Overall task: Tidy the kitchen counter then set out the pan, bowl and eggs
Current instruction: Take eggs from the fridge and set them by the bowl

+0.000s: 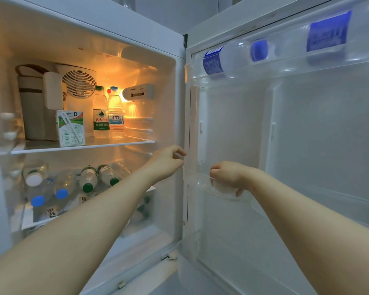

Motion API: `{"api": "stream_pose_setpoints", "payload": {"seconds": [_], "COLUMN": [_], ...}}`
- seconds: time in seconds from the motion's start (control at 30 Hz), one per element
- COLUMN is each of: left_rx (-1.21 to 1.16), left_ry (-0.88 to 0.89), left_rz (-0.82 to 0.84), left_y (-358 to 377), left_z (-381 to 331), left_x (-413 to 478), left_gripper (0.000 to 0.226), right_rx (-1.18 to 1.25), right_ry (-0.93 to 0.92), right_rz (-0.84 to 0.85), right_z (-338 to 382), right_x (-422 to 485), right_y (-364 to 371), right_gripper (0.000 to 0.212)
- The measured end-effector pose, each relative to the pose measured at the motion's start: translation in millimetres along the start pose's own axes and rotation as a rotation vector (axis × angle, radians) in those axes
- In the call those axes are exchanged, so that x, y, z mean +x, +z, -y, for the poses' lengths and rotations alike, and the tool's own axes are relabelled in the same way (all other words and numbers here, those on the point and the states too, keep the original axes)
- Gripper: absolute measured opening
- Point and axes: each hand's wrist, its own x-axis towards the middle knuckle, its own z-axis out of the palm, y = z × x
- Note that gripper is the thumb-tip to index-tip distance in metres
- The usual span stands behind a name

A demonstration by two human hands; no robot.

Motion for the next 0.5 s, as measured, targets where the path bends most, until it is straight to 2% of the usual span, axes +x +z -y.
{"api": "stream_pose_setpoints", "payload": {"seconds": [0.23, 0.4, 0.5], "left_rx": [0.084, 0.064, 0.156], "left_ry": [0.047, 0.087, 0.146], "left_rz": [-0.003, -0.007, 0.061], "left_y": [3.3, 17.4, 37.3], "left_z": [-9.0, -30.1, -44.4], "left_x": [0.5, 6.6, 12.2], "left_gripper": [0.022, 0.026, 0.029], "right_rx": [0.107, 0.632, 0.884], "right_ry": [0.037, 0.021, 0.045], "right_rz": [-0.078, -0.448, -0.533], "right_z": [-3.9, -16.0, -18.0], "right_x": [3.2, 8.9, 1.0], "right_y": [-0.7, -9.1, -10.1], "right_gripper": [0.018, 0.022, 0.021]}}
